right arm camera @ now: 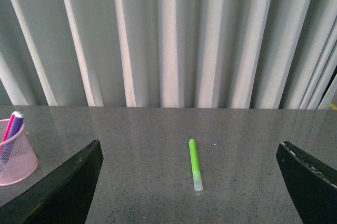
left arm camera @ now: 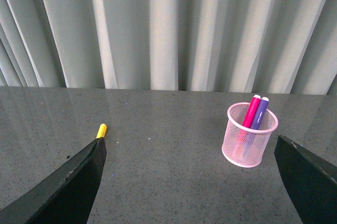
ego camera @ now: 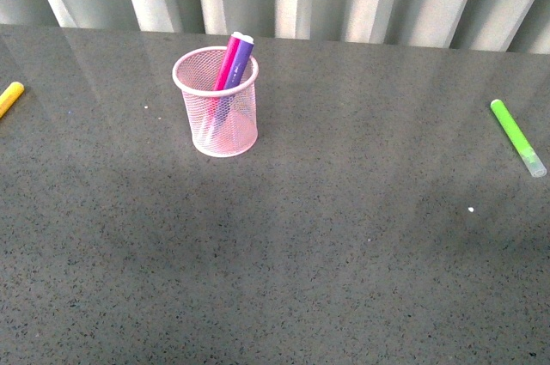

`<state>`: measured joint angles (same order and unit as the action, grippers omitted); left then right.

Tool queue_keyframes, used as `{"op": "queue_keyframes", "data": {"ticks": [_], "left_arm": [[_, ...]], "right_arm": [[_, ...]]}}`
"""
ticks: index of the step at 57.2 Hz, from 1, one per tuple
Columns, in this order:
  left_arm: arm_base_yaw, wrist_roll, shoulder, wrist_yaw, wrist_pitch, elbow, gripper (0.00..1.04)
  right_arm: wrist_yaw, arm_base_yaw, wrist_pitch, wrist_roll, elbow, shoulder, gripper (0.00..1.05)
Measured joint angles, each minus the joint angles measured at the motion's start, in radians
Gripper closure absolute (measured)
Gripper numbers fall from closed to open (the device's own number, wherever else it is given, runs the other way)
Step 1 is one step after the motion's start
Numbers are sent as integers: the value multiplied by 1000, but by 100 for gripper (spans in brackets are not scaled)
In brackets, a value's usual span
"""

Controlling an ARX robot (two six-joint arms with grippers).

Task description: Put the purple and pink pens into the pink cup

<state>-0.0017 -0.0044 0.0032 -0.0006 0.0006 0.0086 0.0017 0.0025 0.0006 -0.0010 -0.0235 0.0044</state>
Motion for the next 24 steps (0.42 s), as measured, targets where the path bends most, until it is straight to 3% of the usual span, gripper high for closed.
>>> {"op": "queue_keyframes", "data": {"ticks": [24], "left_arm": [[0, 0, 0, 0, 0, 0, 7]], "right_arm": [[0, 0, 0, 0, 0, 0, 7]]}}
